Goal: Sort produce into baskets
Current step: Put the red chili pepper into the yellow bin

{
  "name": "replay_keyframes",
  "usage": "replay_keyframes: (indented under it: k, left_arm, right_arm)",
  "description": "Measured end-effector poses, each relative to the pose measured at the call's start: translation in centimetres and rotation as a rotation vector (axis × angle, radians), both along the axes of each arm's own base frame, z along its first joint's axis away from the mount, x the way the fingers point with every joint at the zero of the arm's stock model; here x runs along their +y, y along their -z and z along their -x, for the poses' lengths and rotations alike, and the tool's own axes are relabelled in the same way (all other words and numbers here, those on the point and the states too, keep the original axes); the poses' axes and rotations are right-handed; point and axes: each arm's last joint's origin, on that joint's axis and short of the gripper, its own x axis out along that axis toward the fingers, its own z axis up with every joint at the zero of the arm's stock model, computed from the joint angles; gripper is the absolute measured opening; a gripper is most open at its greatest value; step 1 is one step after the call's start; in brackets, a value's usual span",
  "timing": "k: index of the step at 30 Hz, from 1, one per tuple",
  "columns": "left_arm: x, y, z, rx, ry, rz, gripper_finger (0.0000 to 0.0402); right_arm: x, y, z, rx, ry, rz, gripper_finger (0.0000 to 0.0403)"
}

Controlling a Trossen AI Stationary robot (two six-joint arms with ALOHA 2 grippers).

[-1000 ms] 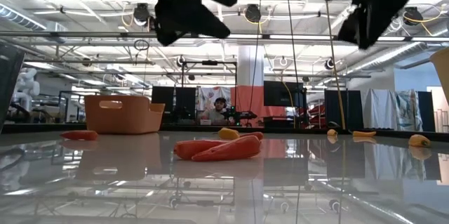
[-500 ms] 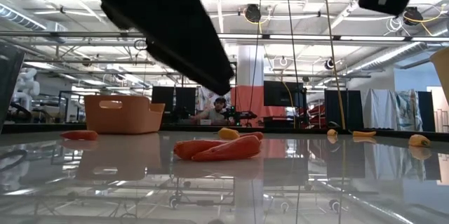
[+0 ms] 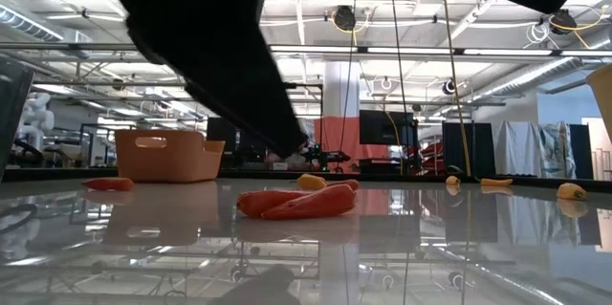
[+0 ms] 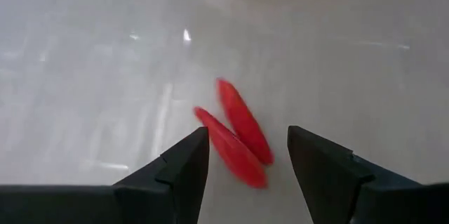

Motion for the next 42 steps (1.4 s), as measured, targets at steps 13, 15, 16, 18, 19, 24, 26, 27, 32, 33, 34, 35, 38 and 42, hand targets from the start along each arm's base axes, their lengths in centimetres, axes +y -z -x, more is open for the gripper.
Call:
replay_keyframes:
  k: [13,15,16,18,19,24,26,27,32,33,34,35,38,42]
  left_arm:
    - [0.1,1.8,0.3,0.092,-0.051,0.015,0.0201]
    - [0.1,1.8,0.3,0.096,-0.047,0.013,0.0201]
    - [0.1,1.9,0.3,0.101,-0.045,0.014,0.0201]
    - [0.2,1.9,0.4,0.117,-0.042,0.015,0.0201]
    - [0.2,2.0,0.4,0.121,-0.043,0.012,0.0201]
    - [0.3,2.0,0.5,0.132,-0.043,0.005,0.0184]
    - [0.3,2.0,0.5,0.134,-0.044,0.005,0.0169]
    - [0.3,2.0,0.5,0.134,-0.045,0.004,0.0161]
    - [0.6,2.0,0.4,0.138,-0.051,0.005,0.0119]
    - [0.7,2.0,0.3,0.138,-0.053,0.006,0.011]
    - [0.7,2.0,0.3,0.139,-0.054,0.006,0.0101]
    - [0.8,2.0,0.3,0.139,-0.056,0.006,0.009]
    - [1.0,2.0,0.1,0.14,-0.062,0.01,0.0057]
    - [1.5,2.0,-0.1,0.139,-0.074,0.012,0.0014]
  right_arm:
    - [0.3,0.1,0.4,0.016,-0.028,0.016,0.0049]
    - [0.3,0.1,0.4,0.019,-0.022,0.011,0.0049]
    - [0.3,0.1,0.4,0.02,-0.02,0.009,0.0049]
    - [0.3,0.1,0.4,0.022,-0.016,0.006,0.0049]
    - [0.3,0.1,0.4,0.022,-0.015,0.005,0.0049]
    - [0.4,0.1,0.3,0.023,0.0,-0.012,0.0049]
    - [0.4,0.1,0.3,0.024,0.002,-0.015,0.0049]
    - [0.4,0.0,0.3,0.023,0.002,-0.015,0.0049]
    - [0.4,0.0,0.3,0.023,0.003,-0.016,0.005]
    - [0.4,0.0,0.3,0.023,0.003,-0.016,0.005]
    - [0.4,0.0,0.3,0.023,0.003,-0.016,0.005]
    - [0.4,0.0,0.3,0.023,0.003,-0.016,0.005]
    - [0.4,0.0,0.3,0.023,0.002,-0.016,0.005]
    - [0.4,0.0,0.3,0.022,0.002,-0.016,0.005]
